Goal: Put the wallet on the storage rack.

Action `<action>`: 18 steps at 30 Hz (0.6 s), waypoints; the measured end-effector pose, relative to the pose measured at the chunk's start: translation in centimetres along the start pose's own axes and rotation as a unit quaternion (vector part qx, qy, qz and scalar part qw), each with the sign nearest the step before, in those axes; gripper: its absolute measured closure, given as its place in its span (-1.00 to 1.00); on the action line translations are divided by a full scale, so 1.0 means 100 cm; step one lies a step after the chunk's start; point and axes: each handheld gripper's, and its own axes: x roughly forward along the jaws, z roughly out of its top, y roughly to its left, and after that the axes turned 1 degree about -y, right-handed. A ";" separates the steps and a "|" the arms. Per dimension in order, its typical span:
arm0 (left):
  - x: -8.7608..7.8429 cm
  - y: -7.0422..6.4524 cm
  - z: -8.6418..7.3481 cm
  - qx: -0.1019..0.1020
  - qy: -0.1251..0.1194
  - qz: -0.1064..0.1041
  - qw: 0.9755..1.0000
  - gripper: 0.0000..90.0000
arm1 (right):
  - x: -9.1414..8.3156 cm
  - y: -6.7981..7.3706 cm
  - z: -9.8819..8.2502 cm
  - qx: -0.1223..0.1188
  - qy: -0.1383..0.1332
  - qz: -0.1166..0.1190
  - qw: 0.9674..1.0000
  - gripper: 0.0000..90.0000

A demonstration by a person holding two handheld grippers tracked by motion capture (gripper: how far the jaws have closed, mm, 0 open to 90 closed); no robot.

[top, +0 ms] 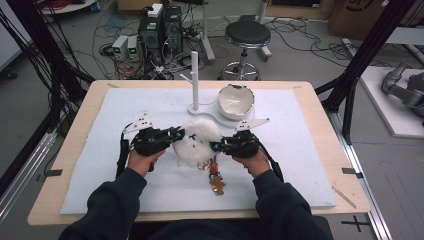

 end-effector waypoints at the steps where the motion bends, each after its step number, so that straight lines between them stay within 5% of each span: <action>1: 0.000 0.001 0.000 -0.003 0.008 0.004 1.000 0.62 | -0.002 0.000 0.001 -0.007 -0.003 -0.004 1.000 0.71; 6: -0.005 0.007 0.002 0.013 0.025 0.035 0.999 0.08 | -0.010 0.001 0.003 -0.037 -0.016 -0.012 0.999 0.73; 12: -0.006 0.007 0.008 0.034 0.027 0.002 0.999 -0.01 | -0.010 0.006 0.007 -0.084 0.009 -0.015 0.996 0.73; 15: 0.000 0.007 0.004 0.030 0.060 -0.030 0.997 0.00 | -0.007 0.010 0.009 -0.105 0.011 -0.007 0.994 0.72; 18: 0.004 0.002 -0.001 0.064 0.092 -0.064 0.992 0.53 | -0.007 0.011 0.009 -0.108 0.009 -0.006 0.994 0.72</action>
